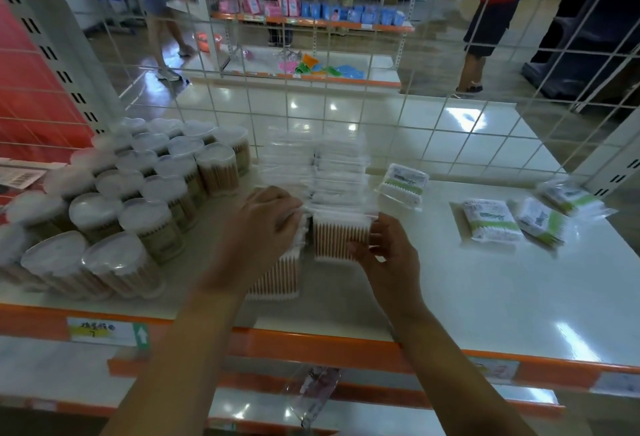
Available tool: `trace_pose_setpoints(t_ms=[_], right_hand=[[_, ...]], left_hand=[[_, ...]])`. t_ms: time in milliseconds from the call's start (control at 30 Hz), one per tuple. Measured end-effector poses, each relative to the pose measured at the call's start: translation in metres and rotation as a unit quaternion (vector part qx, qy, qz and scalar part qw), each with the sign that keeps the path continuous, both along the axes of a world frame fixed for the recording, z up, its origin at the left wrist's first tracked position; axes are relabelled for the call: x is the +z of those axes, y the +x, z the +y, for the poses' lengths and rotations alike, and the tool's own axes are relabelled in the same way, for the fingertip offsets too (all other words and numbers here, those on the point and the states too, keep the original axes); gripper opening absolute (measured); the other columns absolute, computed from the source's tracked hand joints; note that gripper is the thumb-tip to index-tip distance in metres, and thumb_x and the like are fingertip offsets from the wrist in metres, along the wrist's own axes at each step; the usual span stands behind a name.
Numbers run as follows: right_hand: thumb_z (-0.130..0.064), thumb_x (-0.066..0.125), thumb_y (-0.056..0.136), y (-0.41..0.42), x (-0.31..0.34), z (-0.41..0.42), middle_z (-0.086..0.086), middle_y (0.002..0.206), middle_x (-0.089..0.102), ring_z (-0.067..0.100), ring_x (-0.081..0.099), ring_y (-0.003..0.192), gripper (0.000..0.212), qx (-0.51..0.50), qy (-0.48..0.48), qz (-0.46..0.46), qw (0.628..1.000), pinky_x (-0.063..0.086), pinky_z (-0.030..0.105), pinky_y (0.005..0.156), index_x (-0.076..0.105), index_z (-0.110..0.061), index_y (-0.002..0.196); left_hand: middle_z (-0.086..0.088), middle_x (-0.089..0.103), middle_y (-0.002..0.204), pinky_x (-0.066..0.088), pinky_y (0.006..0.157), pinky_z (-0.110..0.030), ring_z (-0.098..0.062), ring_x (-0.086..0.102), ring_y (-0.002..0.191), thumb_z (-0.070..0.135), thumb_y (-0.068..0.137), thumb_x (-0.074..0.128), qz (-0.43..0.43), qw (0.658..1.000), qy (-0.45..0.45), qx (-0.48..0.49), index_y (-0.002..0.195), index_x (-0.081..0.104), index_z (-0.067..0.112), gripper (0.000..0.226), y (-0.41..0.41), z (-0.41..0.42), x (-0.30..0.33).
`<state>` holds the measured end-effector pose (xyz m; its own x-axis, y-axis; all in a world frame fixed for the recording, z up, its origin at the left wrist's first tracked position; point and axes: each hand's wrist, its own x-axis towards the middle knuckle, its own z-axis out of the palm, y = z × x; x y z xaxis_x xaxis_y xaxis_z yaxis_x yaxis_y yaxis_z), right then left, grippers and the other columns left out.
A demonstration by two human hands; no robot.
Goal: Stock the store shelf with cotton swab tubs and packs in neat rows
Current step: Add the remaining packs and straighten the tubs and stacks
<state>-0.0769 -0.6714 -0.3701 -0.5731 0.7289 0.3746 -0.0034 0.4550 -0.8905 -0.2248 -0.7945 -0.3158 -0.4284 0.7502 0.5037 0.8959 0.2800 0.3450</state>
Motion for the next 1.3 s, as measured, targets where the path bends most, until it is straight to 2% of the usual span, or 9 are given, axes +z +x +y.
trace_pose_setpoints(t_ms=[200, 267, 433, 533, 633, 767, 933, 1167, 1300], right_hand=[[-0.017, 0.069, 0.073, -0.007, -0.011, -0.002, 0.005, 0.100, 0.059, 0.013, 0.058, 0.081, 0.039, -0.049, 0.084, -0.014, 0.995, 0.046, 0.006, 0.071, 0.058, -0.007, 0.110], [-0.017, 0.070, 0.071, -0.008, -0.013, -0.001, 0.010, 0.103, 0.057, 0.007, 0.052, 0.085, 0.043, -0.074, 0.122, -0.014, 0.990, 0.041, 0.001, 0.075, 0.058, -0.004, 0.110], [-0.022, 0.069, 0.076, -0.008, -0.012, -0.001, 0.002, 0.123, 0.040, 0.009, 0.045, 0.108, 0.064, -0.082, 0.157, 0.010, 0.984, 0.037, 0.004, 0.093, 0.035, -0.018, 0.130], [-0.029, 0.066, 0.078, -0.008, -0.013, 0.000, 0.002, 0.125, 0.043, 0.014, 0.050, 0.111, 0.061, -0.054, 0.131, 0.013, 0.990, 0.042, 0.010, 0.093, 0.038, -0.019, 0.130], [-0.036, 0.065, 0.078, -0.007, -0.011, -0.001, -0.001, 0.119, 0.051, 0.005, 0.055, 0.102, 0.055, -0.035, 0.075, 0.014, 0.996, 0.050, 0.014, 0.083, 0.042, -0.025, 0.127], [-0.011, 0.072, 0.079, -0.005, -0.008, -0.003, -0.006, 0.115, 0.054, 0.000, 0.056, 0.099, 0.056, -0.019, 0.038, 0.009, 0.999, 0.049, 0.009, 0.080, 0.042, -0.029, 0.122], [-0.004, 0.069, 0.081, -0.003, -0.006, -0.005, -0.018, 0.113, 0.053, -0.006, 0.052, 0.106, 0.058, -0.012, 0.016, 0.011, 1.000, 0.049, 0.009, 0.079, 0.040, -0.033, 0.121], [-0.026, 0.064, 0.083, -0.003, -0.010, -0.003, 0.001, 0.125, 0.055, 0.008, 0.055, 0.110, 0.060, -0.033, 0.072, -0.026, 0.997, 0.046, 0.015, 0.092, 0.039, -0.009, 0.135], [-0.031, 0.056, 0.087, -0.001, -0.001, 0.000, 0.007, 0.124, 0.055, 0.002, 0.043, 0.115, 0.048, -0.070, 0.148, -0.024, 0.986, 0.029, 0.003, 0.099, 0.045, -0.011, 0.129]], left_hand=[[-0.002, 0.066, 0.084, 0.041, 0.070, -0.023, -0.016, 0.059, 0.078, 0.029, 0.084, 0.044, -0.020, 1.000, 0.014, -0.004, 0.088, 0.073, 0.008, 0.036, 0.000, 0.002, -0.004], [-0.001, 0.065, 0.082, 0.040, 0.070, -0.022, -0.014, 0.057, 0.078, 0.029, 0.084, 0.044, -0.023, 1.000, 0.012, -0.007, 0.088, 0.073, 0.009, 0.036, -0.001, 0.003, -0.005], [-0.001, 0.065, 0.082, 0.039, 0.071, -0.021, -0.011, 0.055, 0.078, 0.030, 0.085, 0.044, -0.039, 0.999, 0.012, -0.010, 0.092, 0.073, 0.009, 0.036, -0.003, 0.003, -0.008], [-0.001, 0.064, 0.083, 0.039, 0.072, -0.021, -0.009, 0.053, 0.079, 0.030, 0.085, 0.044, -0.042, 0.999, 0.018, -0.013, 0.092, 0.072, 0.009, 0.036, -0.004, 0.003, -0.010], [-0.001, 0.064, 0.082, 0.040, 0.072, -0.022, -0.009, 0.053, 0.079, 0.029, 0.085, 0.046, -0.048, 0.998, 0.024, -0.013, 0.092, 0.073, 0.009, 0.034, -0.004, 0.003, -0.010], [0.000, 0.064, 0.084, 0.041, 0.074, -0.022, -0.009, 0.053, 0.081, 0.032, 0.085, 0.043, -0.061, 0.998, 0.028, -0.006, 0.093, 0.072, 0.010, 0.038, -0.002, 0.003, -0.011], [0.001, 0.064, 0.086, 0.038, 0.075, -0.018, -0.008, 0.052, 0.083, 0.032, 0.086, 0.043, -0.060, 0.998, 0.026, -0.006, 0.094, 0.072, 0.011, 0.037, -0.002, 0.003, -0.012], [-0.007, 0.068, 0.087, 0.046, 0.072, -0.028, -0.023, 0.061, 0.080, 0.028, 0.084, 0.041, -0.029, 0.999, -0.014, -0.024, 0.093, 0.072, 0.005, 0.039, -0.003, 0.003, 0.001], [-0.009, 0.069, 0.093, 0.046, 0.076, -0.029, -0.026, 0.063, 0.085, 0.027, 0.085, 0.039, -0.016, 0.999, -0.016, -0.027, 0.099, 0.071, 0.004, 0.041, 0.001, 0.010, 0.013]])
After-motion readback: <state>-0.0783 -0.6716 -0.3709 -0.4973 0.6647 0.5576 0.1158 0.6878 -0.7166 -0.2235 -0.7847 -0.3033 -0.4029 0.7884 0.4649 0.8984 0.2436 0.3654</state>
